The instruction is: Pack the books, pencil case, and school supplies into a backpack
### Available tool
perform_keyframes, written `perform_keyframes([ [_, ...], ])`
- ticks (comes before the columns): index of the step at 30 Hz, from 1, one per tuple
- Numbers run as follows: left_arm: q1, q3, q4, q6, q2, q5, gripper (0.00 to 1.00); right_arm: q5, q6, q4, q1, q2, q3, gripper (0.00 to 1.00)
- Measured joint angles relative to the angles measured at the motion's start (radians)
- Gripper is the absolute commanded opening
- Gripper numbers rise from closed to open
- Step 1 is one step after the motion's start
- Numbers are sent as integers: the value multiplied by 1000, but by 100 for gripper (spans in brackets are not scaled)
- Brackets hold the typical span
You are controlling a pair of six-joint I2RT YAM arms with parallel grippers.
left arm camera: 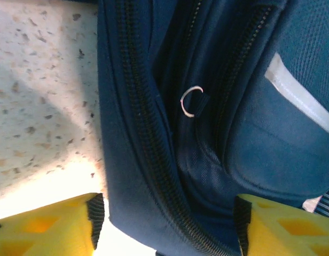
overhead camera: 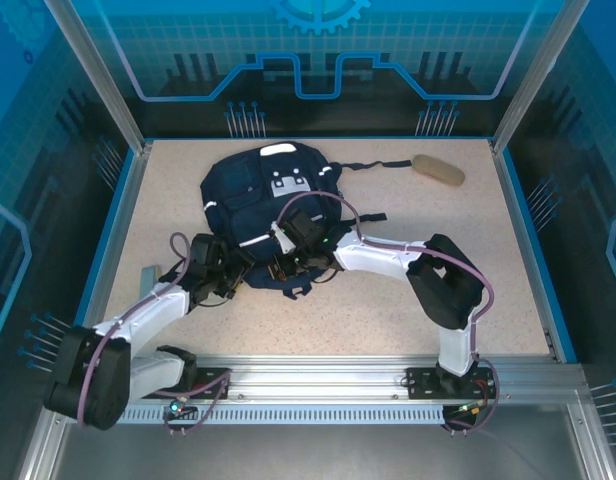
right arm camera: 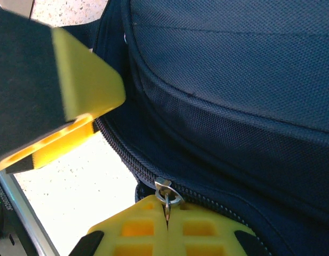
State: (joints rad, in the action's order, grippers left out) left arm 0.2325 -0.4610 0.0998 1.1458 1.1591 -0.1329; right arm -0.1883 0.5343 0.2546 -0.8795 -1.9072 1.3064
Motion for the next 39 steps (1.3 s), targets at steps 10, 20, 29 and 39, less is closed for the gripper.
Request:
perform_keyframes([
  [10,0,0,-40,-26,28,8,13,159,-19,47,-14,104,-98,0],
  [20,6,14,-46,-106,21,8,0,426,-65,134,103,211,-205,0],
  [29,0,-11,18,-163,9,24,13,368,-79,150,121,227,-208,0],
  [39,-66,-114,298,-243,-146,146,70,114,-75,26,-14,155,-186,0],
])
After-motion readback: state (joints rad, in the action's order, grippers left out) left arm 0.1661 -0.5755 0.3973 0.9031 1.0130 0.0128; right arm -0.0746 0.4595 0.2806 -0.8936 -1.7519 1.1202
